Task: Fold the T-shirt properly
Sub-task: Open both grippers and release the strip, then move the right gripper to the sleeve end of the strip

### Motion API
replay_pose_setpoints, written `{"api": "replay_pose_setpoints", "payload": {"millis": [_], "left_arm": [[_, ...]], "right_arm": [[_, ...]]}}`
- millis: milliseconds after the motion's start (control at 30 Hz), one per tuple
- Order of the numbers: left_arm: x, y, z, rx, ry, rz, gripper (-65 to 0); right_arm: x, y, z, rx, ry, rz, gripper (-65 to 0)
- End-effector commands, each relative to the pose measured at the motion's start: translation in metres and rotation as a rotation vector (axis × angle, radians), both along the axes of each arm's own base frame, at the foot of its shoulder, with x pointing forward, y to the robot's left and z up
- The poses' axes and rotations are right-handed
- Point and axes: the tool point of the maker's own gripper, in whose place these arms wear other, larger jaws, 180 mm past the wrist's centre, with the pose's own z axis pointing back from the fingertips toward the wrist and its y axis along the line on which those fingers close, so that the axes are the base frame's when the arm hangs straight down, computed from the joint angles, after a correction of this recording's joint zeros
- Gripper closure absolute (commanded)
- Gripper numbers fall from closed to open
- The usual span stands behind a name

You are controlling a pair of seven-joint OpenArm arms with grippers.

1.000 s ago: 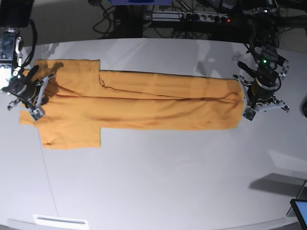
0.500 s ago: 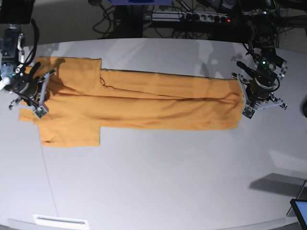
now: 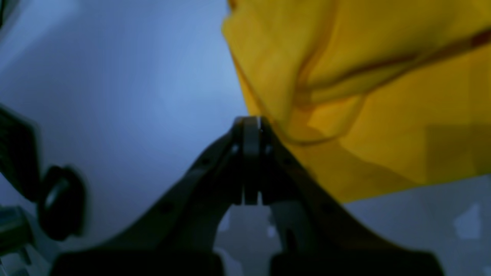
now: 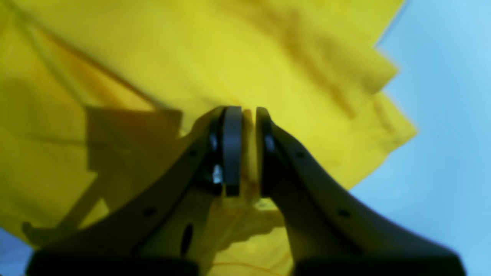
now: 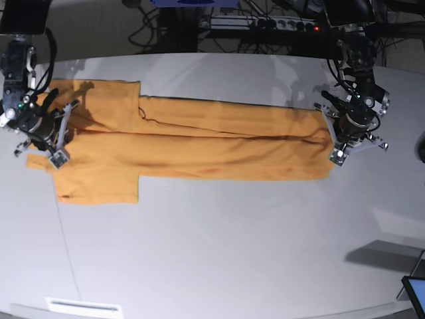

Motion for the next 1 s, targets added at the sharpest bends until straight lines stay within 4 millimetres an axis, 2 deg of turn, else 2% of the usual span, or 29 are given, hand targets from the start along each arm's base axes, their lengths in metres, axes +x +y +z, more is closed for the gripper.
{"api": "replay_pose_setpoints", "payload": {"millis": [0, 133, 400, 667, 800, 867, 967], "left_arm": [[0.01, 0.003, 0.017, 0.015, -0.058, -0.003, 0.0], [0.013, 0.001, 0.032, 0.031, -0.096, -0.013, 0.0], [0.013, 0.014, 0.037, 0.103, -0.088, -0.009, 0.0], [0.025, 0.017, 0.049, 0.116, -0.125, -0.001, 0.0], [0.029, 0.017, 0.052, 0.114, -0.134, 0.001, 0.0], [0.031, 0.016, 0.054, 0.114, -0.14, 0.0, 0.0], [0.035, 0.017, 0.057, 0.113, -0.15, 0.003, 0.0]], "right_arm": [[0.013, -0.007, 0.017, -0.019, -0.053, 0.009, -7.5], [0.021, -0.014, 0.026, -0.039, -0.072, 0.011, -7.5], [0.05, -0.021, 0.052, -0.072, -0.124, -0.01, -8.4], [0.082, -0.021, 0.082, -0.071, -0.203, -0.022, -29.0], [0.092, -0.025, 0.075, -0.045, -0.18, -0.048, -37.0], [0.096, -0.024, 0.067, -0.02, -0.159, -0.063, -43.7], [0.097, -0.027, 0.057, -0.001, -0.131, -0.079, -47.6]]}}
